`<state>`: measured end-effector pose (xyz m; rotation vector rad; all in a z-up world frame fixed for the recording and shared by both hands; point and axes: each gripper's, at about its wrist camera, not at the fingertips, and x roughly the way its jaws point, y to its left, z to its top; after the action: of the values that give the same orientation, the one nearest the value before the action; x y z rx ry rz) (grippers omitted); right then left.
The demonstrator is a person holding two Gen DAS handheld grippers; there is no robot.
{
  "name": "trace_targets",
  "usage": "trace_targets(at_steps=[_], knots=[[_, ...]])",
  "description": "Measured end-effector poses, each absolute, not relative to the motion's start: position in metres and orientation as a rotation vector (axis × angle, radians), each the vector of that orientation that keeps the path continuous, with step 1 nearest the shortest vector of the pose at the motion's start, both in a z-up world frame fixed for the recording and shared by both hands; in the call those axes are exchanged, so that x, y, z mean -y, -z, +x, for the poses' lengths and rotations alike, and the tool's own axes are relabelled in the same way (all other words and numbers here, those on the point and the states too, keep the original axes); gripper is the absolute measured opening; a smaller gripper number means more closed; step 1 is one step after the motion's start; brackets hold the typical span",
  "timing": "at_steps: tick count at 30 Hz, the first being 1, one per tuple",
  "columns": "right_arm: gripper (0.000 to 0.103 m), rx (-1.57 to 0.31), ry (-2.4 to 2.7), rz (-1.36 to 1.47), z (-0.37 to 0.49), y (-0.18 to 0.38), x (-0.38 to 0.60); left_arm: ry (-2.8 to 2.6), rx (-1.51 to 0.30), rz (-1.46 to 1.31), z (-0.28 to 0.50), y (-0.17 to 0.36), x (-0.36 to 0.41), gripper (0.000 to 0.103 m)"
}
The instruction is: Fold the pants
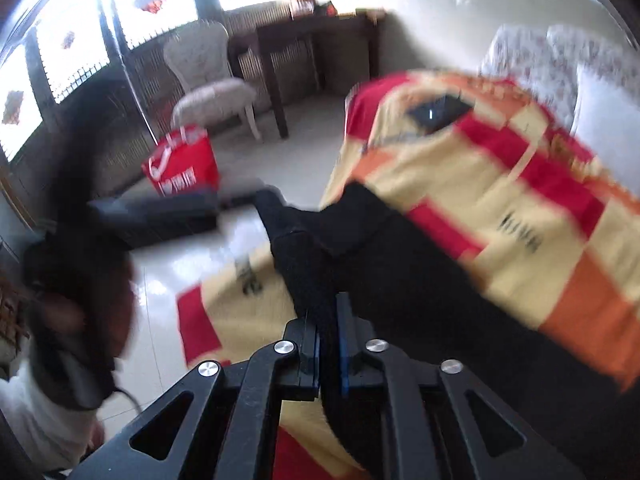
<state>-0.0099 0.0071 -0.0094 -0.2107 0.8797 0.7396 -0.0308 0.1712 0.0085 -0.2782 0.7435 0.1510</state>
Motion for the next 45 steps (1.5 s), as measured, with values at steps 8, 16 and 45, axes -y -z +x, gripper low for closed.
trace_targets(at_steps=[8,16,45], knots=[[0.051,-0.873,-0.745,-0.048,-0.022,-0.005,0.046,-0.059,-0.72,-0.204,-0.028,-0.018,-0.128,0.075],[0.053,-0.855,-0.357,0.102,-0.017,-0.006,0.207,0.056,-0.787,-0.168,-0.012,0.001,-0.063,0.075],[0.061,-0.836,-0.089,0.217,-0.008,0.014,0.313,0.094,-0.826,-0.067,0.005,0.015,0.005,0.075]])
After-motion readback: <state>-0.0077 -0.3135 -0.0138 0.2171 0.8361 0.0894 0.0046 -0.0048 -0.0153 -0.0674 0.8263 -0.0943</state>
